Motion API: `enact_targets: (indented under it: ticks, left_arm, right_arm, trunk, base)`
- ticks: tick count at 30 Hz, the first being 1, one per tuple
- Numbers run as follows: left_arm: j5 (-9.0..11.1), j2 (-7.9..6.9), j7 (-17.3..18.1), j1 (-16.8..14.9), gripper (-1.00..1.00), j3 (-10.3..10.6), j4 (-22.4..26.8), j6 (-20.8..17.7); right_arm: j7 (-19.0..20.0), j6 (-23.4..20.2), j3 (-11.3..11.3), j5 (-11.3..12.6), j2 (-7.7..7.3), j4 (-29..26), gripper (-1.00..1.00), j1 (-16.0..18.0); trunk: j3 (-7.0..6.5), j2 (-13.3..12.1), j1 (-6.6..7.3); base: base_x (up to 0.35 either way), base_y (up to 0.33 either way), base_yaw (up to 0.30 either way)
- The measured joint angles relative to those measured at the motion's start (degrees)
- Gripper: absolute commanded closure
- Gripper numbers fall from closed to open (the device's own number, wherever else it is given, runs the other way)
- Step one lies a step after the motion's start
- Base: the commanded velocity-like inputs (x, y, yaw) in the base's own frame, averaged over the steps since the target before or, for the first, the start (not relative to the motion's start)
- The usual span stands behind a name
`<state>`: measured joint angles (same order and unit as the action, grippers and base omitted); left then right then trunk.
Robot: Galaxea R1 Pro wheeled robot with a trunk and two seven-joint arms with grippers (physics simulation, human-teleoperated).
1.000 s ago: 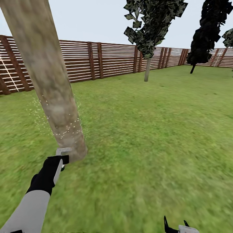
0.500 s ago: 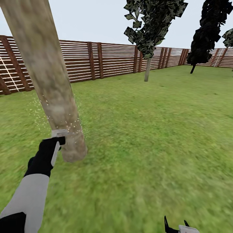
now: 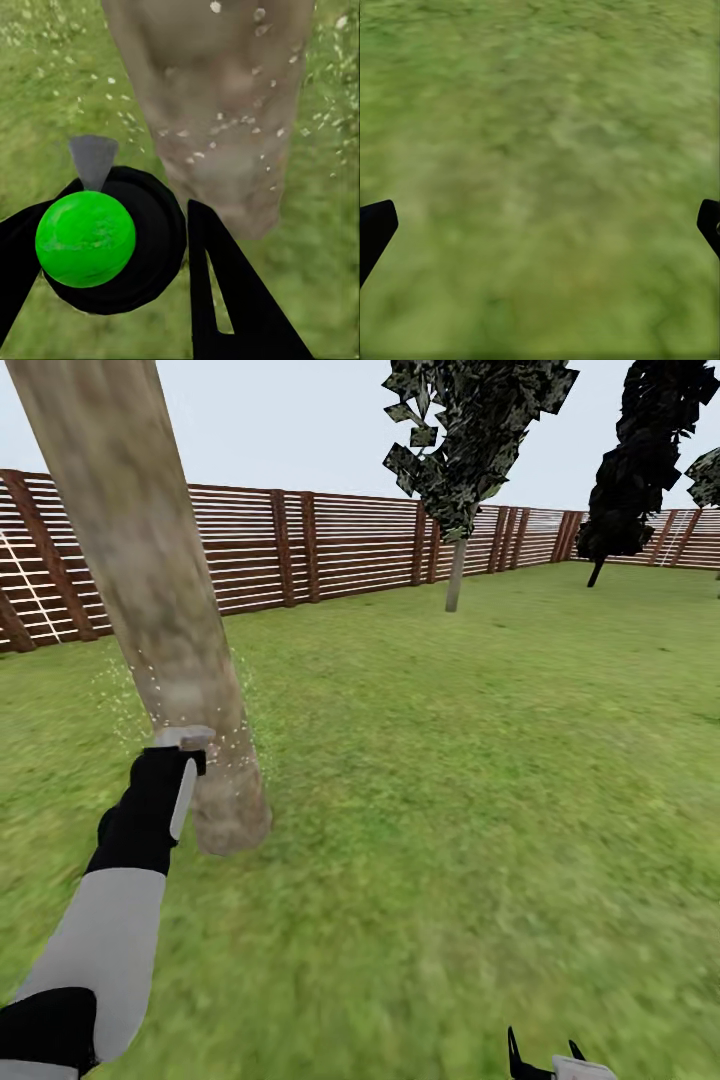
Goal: In the garden, pick up the pesticide atomizer on the floor and spray pesticide onto both trees until each tree trunk is fully covered.
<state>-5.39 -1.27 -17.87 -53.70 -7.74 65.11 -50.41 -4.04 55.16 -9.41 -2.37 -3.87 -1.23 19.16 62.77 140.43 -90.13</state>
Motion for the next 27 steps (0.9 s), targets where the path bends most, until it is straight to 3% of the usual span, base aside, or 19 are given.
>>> enact_targets:
  ticks: [2, 4, 6, 7, 8, 9, 12, 13, 14, 15, 20, 27]
  left_arm:
    - [-0.1, 3.31, 0.0, -3.1, 1.0, 0.2, 0.0, -3.4]
    - [-0.6, 4.86, -0.1, -5.3, 1.0, 0.4, 0.1, -5.5]
    - [-1.6, 4.45, -0.5, -5.8, 1.0, 1.4, 0.2, -6.1]
    - [-4.0, 3.79, -2.7, -6.1, 1.0, 1.2, 0.8, -6.5]
    - [-4.7, 2.92, -3.9, -6.1, 1.0, 1.1, 1.8, -6.9]
    - [-3.9, 2.82, -4.2, -5.9, 1.0, 1.4, 2.0, -6.8]
    - [-3.1, 4.03, -4.3, -5.6, 1.0, 1.8, 1.9, -6.8]
    - [-3.4, 6.24, -4.4, -5.8, 1.0, 3.3, 1.6, -6.9]
    - [-2.2, 7.38, -4.3, -6.0, 1.0, 3.9, 1.5, -6.7]
    - [-3.1, 8.02, -4.4, -6.1, 1.0, 4.4, 1.5, -6.9]
    - [-3.3, 8.41, -4.3, -5.7, 1.0, 4.5, 1.7, -7.0]
    - [-3.7, 7.87, -4.4, -5.3, 1.0, 4.4, 1.6, -7.0]
  right_arm:
    - [0.0, 0.0, 0.0, 0.0, 0.0, 0.0, -1.0, 0.0]
    - [0.0, 0.0, 0.0, 0.0, 0.0, 0.0, -1.0, 0.0]
    - [0.0, 0.0, 0.0, 0.0, 0.0, 0.0, -1.0, 0.0]
    - [0.0, 0.0, 0.0, 0.0, 0.0, 0.0, -1.0, 0.0]
    - [0.0, 0.0, 0.0, 0.0, 0.0, 0.0, -1.0, 0.0]
    - [0.0, 0.0, 0.0, 0.0, 0.0, 0.0, -1.0, 0.0]
    - [0.0, 0.0, 0.0, 0.0, 0.0, 0.0, -1.0, 0.0]
    - [0.0, 0.0, 0.0, 0.0, 0.0, 0.0, -1.0, 0.0]
    - [0.0, 0.0, 0.0, 0.0, 0.0, 0.0, -1.0, 0.0]
    - [0.0, 0.0, 0.0, 0.0, 0.0, 0.0, -1.0, 0.0]
    - [0.0, 0.0, 0.0, 0.0, 0.0, 0.0, -1.0, 0.0]
    - [0.0, 0.0, 0.0, 0.0, 0.0, 0.0, -1.0, 0.0]
  trunk:
    - [-0.01, 0.0, 0.0]
    - [0.0, 0.0, 0.0]
    - [0.0, 0.0, 0.0]
    - [0.0, 0.0, 0.0]
    - [0.0, 0.0, 0.0]
    - [0.0, 0.0, 0.0]
    - [0.0, 0.0, 0.0]
    - [0.0, 0.0, 0.0]
    - [0.0, 0.0, 0.0]
    - [0.0, 0.0, 0.0]
    - [0.0, 0.0, 0.0]
    - [0.0, 0.0, 0.0]
  base:
    - [0.0, 0.0, 0.0]
    - [0.0, 0.0, 0.0]
    - [0.0, 0.0, 0.0]
    - [0.0, 0.0, 0.0]
    - [0.0, 0.0, 0.0]
    - [0.0, 0.0, 0.0]
    - [0.0, 0.0, 0.0]
    - [0.0, 0.0, 0.0]
    - [0.0, 0.0, 0.0]
    - [0.0, 0.0, 0.0]
    - [0.0, -0.004, 0.0]
    - [-0.003, -0.249, 0.0]
